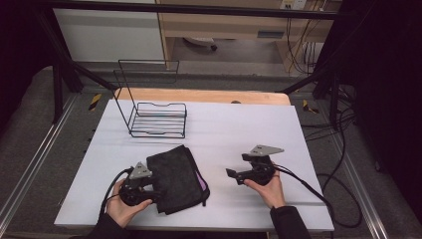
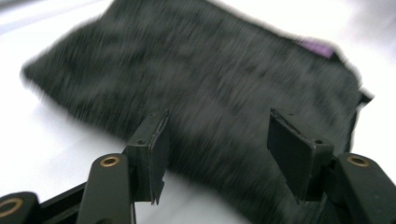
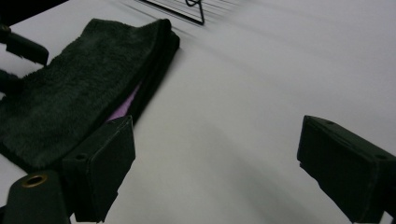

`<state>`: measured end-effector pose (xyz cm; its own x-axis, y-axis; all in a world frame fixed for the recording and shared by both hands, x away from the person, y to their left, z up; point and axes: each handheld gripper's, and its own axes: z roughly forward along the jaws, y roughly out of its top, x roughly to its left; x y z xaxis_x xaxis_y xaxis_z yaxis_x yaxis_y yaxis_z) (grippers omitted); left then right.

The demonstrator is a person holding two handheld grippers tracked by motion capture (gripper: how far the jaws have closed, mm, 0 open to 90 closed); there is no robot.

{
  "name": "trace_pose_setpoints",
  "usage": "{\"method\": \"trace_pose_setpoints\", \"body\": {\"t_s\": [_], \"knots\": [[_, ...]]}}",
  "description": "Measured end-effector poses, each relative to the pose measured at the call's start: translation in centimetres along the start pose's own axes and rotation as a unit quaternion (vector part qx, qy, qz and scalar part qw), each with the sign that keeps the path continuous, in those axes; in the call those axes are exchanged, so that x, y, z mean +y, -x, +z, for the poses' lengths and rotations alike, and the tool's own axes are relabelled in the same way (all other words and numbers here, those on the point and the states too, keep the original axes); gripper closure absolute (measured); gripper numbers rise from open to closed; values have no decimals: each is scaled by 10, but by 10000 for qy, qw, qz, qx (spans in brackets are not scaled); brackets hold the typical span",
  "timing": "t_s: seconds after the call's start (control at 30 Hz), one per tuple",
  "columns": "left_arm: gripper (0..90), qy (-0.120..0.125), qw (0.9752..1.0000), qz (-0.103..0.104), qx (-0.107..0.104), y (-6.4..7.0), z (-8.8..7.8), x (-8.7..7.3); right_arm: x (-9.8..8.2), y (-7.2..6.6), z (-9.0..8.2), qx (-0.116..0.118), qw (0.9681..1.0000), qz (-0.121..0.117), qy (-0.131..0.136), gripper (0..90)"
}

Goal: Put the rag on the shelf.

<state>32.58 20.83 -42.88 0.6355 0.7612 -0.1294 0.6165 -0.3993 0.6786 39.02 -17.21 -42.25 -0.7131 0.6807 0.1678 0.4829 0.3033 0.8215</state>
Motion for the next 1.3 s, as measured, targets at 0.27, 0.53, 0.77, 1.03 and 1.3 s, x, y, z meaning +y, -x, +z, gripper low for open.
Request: {"method": "trace_pose_setpoints", "body": {"t_s": [0.27, 0.53, 0.77, 1.03, 1.3], "knots": [[361, -149, 9998, -100, -45, 7, 2, -13, 28, -28, 54, 136, 9996, -139, -195, 167], [476, -139, 9987, -435, -230, 10, 5, -19, 35, -40, 114, 416, 9972, -63, -613, 300], [583, -204, 9974, -555, -401, 12, 7, -18, 32, -44, 127, 650, 9957, -114, -653, 454], [777, -401, 9949, -583, -716, 8, 8, -13, 32, -47, 124, 823, 9938, 106, -747, 760], [821, -471, 9958, -340, -710, -1, 1, -6, 31, -53, 115, 542, 9961, 123, -682, 831]]}}
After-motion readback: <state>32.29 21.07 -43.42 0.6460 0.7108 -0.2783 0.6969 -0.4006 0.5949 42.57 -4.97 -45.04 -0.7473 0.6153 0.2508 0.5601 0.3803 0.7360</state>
